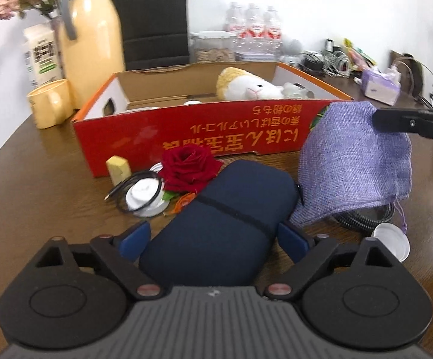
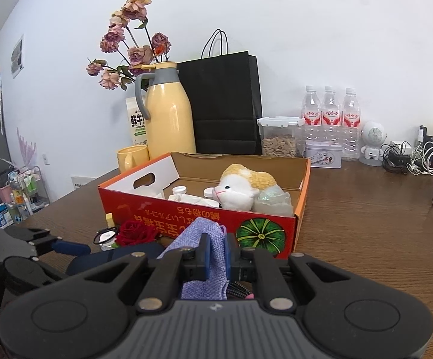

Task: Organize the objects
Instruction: 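Grasp the purple cloth with the right tool while the left tool grasps the navy pouch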

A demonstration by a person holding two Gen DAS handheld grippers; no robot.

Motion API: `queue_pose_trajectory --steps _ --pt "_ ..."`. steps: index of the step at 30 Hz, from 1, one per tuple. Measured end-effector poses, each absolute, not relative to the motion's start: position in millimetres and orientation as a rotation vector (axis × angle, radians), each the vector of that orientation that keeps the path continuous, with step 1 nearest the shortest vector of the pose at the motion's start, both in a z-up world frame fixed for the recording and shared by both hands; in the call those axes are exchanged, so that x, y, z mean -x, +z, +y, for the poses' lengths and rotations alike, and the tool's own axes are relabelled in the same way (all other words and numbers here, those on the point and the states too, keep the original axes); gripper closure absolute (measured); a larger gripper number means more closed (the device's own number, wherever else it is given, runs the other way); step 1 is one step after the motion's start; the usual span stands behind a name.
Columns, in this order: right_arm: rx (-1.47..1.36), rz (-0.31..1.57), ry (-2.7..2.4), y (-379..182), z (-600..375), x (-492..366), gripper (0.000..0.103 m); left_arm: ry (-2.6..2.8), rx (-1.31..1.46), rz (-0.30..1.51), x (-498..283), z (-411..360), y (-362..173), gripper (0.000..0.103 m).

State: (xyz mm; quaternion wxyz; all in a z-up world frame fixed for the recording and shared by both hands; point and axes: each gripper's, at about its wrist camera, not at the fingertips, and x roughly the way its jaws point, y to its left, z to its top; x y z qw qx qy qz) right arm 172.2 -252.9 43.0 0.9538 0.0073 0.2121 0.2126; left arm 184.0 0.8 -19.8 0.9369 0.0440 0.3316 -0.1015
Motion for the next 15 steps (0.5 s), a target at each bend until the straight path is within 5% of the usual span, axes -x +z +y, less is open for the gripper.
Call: queue_pose_trajectory --steps 7,15 --pt "-0.017 0.43 0.439 43 -253 -170 0.095 -0.158 -0.011 0.678 -168 5 -15 0.021" --pt "-0.023 0.429 0.44 44 -253 -166 0.095 -0.21 -0.027 0.657 -173 2 -10 0.004"
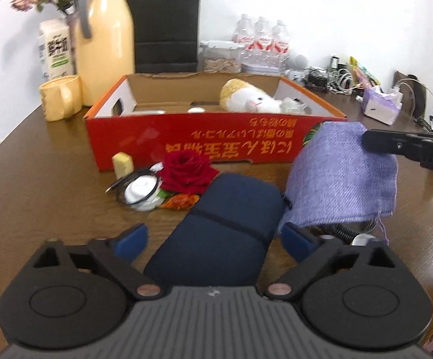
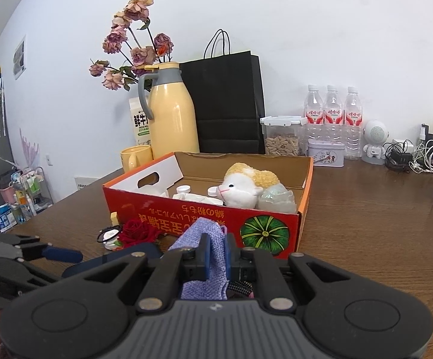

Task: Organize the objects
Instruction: 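Grasp the purple cloth with the right tool while the left tool grasps the navy pouch, then carry the purple cloth and navy pouch into the box and open both tools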

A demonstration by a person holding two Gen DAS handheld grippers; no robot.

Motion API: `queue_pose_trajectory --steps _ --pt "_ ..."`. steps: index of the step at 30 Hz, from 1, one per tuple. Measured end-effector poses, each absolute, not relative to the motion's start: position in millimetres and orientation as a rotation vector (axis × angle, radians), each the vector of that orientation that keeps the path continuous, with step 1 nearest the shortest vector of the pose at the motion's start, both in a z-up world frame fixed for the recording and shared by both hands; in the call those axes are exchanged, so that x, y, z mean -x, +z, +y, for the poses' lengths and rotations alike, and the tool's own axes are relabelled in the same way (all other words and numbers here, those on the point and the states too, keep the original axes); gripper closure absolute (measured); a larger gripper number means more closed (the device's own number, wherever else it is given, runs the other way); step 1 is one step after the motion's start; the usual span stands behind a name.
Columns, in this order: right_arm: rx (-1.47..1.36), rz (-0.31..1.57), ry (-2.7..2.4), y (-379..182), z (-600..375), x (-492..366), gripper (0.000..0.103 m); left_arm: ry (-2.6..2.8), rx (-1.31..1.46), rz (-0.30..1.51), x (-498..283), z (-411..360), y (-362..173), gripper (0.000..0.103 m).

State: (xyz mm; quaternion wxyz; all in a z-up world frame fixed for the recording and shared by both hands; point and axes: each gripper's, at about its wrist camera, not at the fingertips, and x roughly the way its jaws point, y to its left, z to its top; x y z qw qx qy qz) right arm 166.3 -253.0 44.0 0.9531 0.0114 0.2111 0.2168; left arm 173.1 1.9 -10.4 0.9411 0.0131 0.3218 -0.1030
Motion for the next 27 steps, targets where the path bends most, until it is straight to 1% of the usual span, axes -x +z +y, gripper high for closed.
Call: queue_pose_trajectory --steps 3,5,6,8,10,11,16,22,27 --pt "-0.024 0.428 0.44 45 -253 -165 0.095 -0.223 -0.035 0.7 -184 -2 -17 0.005" --pt "-0.025 0.427 0.44 45 -253 -165 0.095 -0.21 -0.028 0.729 -189 -2 -25 0.012" --pt "-0.025 0.426 0.442 45 -254 -164 0.095 -0.205 -0.031 0.717 -186 -3 -25 0.015" --pt "-0.025 0.423 0.442 46 -254 -162 0.095 -0.213 -0.007 0.713 -182 0 -22 0.025" --pt "-0.025 0.418 0.446 48 -254 -160 0.095 -0.225 0.011 0.701 -177 3 -19 0.031" --pt "-0.025 0.414 0.449 49 -254 -159 0.095 -0.226 0.013 0.691 -173 3 -17 0.036" --pt "-0.022 0.384 0.458 58 -253 -154 0.095 -0.226 0.03 0.616 -160 6 2 0.041" --pt "-0.03 0.351 0.464 70 -253 -154 0.095 -0.209 0.022 0.53 -153 8 28 0.041" --pt "-0.045 0.303 0.474 87 -246 -164 0.095 -0.182 0.018 0.474 -164 9 48 0.041"
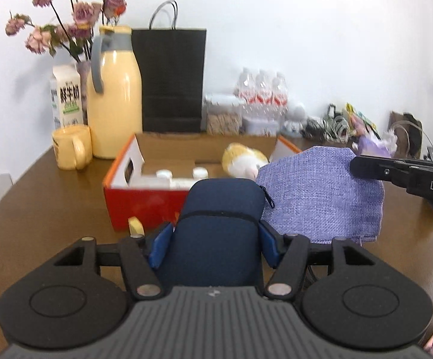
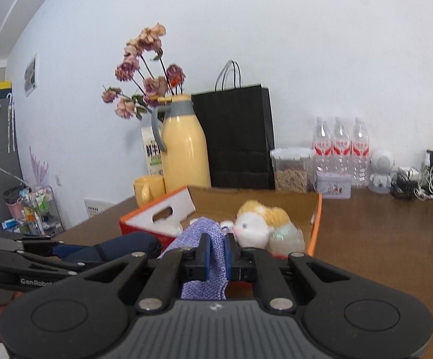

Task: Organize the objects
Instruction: 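Carry the purple cloth and navy pouch into the box and open both tools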

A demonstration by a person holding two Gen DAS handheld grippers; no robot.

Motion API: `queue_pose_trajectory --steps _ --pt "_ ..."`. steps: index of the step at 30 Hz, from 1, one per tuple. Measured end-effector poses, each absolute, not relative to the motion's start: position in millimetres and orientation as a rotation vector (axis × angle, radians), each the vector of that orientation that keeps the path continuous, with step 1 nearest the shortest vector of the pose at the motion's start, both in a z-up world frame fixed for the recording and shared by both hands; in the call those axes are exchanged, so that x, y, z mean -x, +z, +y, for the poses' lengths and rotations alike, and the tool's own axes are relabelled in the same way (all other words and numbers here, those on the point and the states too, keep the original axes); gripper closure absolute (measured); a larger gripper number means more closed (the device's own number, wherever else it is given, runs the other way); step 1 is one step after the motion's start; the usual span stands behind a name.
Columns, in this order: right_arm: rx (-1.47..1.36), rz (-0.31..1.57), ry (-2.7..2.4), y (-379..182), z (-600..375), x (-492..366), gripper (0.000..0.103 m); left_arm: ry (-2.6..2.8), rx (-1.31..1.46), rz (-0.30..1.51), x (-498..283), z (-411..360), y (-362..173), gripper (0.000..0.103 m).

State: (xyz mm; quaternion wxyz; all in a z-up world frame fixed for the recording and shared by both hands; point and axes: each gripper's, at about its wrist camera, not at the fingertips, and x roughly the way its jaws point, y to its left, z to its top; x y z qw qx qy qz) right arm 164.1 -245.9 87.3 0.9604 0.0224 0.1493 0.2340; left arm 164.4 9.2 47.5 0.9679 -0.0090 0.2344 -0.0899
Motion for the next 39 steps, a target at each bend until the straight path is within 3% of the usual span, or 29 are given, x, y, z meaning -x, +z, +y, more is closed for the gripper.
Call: queue_pose_trajectory --steps 14,34,39 --pt "-0.115 0.256 0.422 124 -207 -264 0.095 -0.042 0.056 0.361 -261 15 88 0.041" --pt "-0.108 0.432 0.345 58 -178 -360 0.094 0.03 0.063 0.462 -359 20 34 0.041" --pt "-0.071 0.434 0.328 53 -175 -360 0.088 0.02 0.061 0.482 -362 21 29 0.04"
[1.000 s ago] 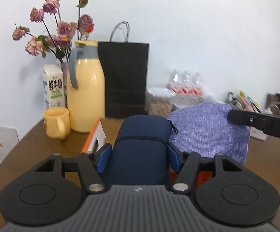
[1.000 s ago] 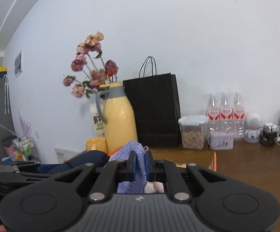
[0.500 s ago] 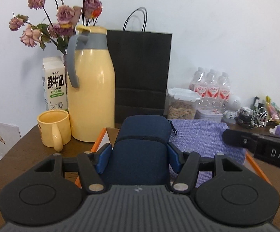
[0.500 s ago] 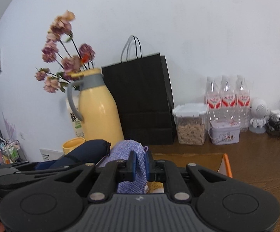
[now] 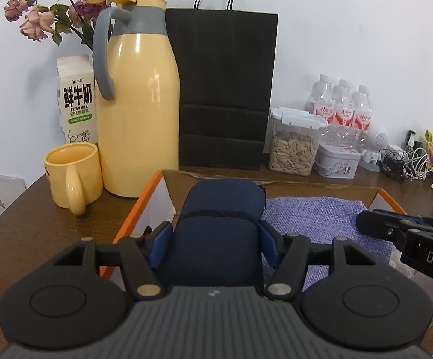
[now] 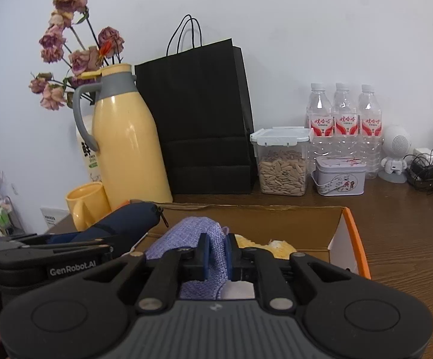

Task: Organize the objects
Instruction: 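Carry the purple cloth and navy pouch into the box and open both tools, then move both tools back over the remaining table items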

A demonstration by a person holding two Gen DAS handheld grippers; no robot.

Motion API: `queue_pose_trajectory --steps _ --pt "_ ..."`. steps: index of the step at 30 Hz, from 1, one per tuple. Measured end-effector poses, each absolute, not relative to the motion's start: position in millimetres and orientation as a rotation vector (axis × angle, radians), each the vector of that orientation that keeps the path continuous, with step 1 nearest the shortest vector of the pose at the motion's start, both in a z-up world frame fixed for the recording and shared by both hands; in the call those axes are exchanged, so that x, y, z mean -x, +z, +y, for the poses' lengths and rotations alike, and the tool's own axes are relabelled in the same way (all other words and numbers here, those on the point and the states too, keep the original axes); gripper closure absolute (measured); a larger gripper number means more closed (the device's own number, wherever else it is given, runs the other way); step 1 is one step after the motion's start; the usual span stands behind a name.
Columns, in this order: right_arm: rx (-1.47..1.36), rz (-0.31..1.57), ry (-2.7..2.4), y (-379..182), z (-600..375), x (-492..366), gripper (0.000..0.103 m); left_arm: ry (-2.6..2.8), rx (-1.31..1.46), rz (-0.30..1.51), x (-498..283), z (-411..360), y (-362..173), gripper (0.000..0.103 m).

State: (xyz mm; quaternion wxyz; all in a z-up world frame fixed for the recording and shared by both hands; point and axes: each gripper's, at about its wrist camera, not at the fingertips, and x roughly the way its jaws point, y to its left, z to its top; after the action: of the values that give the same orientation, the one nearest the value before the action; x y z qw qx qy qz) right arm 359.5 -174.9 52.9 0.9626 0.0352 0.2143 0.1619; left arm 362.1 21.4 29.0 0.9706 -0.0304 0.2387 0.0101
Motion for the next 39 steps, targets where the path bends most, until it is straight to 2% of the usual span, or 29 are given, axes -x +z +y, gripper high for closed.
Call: queue_pose_trajectory --steps 2,3,4,5,6,7,8,11,13,24,39 --pt "-0.057 0.43 0.31 52 -174 -358 0.084 0.031 0.058 0.47 -359 22 29 0.039" --pt "-0.05 0.428 0.303 53 -175 -357 0.079 0.038 0.052 0.45 -356 22 30 0.039" --pt "-0.045 0.423 0.291 52 -176 -355 0.062 0.044 0.04 0.426 -350 22 33 0.037" --pt "-0.04 0.417 0.28 52 -177 -353 0.043 0.048 0.033 0.407 -346 21 35 0.028" --pt "-0.036 0.41 0.274 53 -178 -351 0.036 0.055 0.028 0.387 -342 21 38 0.021" --pt "-0.032 0.405 0.275 53 -179 -349 0.027 0.065 0.022 0.369 -338 20 40 0.006" --pt "-0.03 0.403 0.277 54 -180 -348 0.02 0.076 0.011 0.355 -335 19 42 0.0" --pt "-0.02 0.393 0.276 55 -180 -344 0.004 0.097 -0.006 0.34 -331 16 45 0.0" --pt "-0.014 0.392 0.279 56 -180 -342 0.0 0.113 -0.005 0.349 -332 17 45 0.0" --pt "0.006 0.38 0.288 62 -184 -325 0.0 0.108 0.013 0.331 -316 22 50 0.0" --pt "0.094 0.288 0.312 96 -200 -251 0.0 0.066 -0.029 0.272 -248 17 75 0.0"
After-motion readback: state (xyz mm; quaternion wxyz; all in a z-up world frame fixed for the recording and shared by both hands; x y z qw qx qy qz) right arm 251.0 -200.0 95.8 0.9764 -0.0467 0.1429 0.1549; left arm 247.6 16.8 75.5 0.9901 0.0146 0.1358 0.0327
